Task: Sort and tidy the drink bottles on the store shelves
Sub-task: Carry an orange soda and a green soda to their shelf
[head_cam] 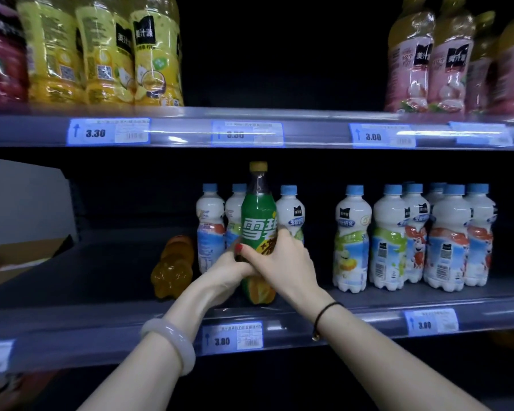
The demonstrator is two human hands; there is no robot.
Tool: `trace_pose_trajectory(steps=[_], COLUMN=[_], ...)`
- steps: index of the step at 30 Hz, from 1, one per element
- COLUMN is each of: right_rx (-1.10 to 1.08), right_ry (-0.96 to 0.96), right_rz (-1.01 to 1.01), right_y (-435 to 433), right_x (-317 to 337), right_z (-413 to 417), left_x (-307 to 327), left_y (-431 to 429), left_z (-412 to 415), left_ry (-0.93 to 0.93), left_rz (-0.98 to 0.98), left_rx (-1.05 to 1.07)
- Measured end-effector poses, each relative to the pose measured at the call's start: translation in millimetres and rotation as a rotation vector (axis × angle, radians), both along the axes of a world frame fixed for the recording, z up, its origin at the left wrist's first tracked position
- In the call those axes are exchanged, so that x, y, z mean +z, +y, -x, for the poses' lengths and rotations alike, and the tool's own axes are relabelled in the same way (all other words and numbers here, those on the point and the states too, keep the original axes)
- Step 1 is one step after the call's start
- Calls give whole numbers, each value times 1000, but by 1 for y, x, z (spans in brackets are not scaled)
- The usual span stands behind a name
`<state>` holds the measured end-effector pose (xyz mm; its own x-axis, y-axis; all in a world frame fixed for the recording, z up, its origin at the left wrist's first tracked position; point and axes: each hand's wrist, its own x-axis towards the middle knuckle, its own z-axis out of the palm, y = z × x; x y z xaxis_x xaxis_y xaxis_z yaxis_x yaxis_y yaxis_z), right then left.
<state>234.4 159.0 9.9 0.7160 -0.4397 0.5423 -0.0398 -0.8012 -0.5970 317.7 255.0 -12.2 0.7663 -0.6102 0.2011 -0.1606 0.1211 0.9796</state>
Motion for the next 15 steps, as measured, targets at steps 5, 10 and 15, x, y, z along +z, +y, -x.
trace_pose_trajectory(steps=[5, 10, 15], right_rx=[27, 128, 159], right_ry=[-56, -36, 30], right_rz=[-133, -221, -285], right_y=[8, 14, 16], right_x=[-3, -6, -12], right_z=[-16, -22, -21], left_x=[5, 18, 21], left_y=[16, 43, 82], left_z=[3, 5, -26], left_ry=[-44, -299, -400], left_rz=[32, 51, -575], left_rx=[89, 445, 992])
